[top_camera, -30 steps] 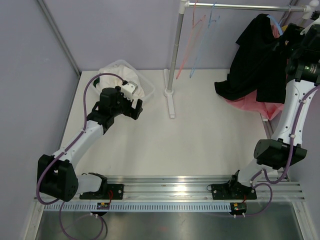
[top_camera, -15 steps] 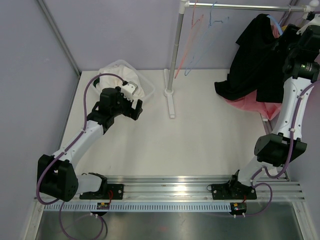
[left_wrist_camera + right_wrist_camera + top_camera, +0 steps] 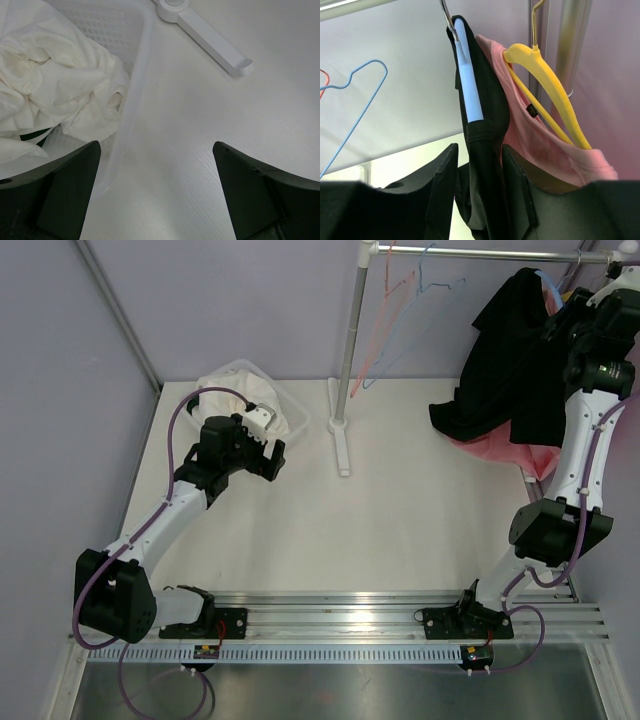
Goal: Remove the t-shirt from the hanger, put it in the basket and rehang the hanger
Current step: Grab a hanger with a tshirt on it with the right arm
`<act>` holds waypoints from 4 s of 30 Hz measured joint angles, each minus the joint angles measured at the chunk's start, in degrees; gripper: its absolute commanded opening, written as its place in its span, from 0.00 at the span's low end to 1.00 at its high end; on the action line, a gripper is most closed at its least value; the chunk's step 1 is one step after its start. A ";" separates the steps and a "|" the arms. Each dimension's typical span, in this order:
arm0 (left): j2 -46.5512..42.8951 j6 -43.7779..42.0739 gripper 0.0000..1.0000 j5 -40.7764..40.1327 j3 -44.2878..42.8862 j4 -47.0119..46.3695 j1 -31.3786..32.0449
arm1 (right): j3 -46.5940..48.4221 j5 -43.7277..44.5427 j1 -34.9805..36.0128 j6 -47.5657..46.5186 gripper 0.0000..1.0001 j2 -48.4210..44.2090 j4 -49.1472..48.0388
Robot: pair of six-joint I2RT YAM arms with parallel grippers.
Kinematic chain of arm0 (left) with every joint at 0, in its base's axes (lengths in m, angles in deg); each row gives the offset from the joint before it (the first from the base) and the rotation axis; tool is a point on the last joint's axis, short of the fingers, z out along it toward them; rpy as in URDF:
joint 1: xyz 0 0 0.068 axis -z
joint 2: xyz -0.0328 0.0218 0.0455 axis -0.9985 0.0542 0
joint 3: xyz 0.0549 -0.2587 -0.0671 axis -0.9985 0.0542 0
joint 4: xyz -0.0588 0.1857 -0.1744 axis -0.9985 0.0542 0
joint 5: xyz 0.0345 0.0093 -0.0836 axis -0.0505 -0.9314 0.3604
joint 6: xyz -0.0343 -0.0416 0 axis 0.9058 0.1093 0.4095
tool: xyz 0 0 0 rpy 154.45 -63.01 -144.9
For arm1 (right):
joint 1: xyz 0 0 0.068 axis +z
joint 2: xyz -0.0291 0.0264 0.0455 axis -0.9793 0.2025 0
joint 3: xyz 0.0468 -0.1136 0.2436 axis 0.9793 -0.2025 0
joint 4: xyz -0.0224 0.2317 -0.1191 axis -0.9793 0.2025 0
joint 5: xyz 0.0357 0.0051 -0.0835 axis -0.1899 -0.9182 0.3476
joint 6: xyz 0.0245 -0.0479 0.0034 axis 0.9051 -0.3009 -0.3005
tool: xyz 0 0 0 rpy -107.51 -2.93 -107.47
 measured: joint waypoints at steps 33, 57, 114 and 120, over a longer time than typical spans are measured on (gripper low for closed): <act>0.00 -0.83 0.99 0.02 -0.37 0.92 0.61 | 4.33 -8.04 6.32 -1.07 0.17 3.69 1.42; -0.02 -1.07 0.99 0.00 -0.37 1.18 1.11 | 4.57 -6.21 12.04 -8.96 0.87 -0.09 10.69; 0.87 -1.22 0.99 -0.55 -0.83 1.29 1.55 | -6.40 15.45 -3.61 -0.70 0.99 -3.85 0.22; 1.33 -1.25 0.99 -0.85 -0.96 1.25 1.88 | -6.75 16.68 -4.48 -0.66 0.99 -3.06 -1.86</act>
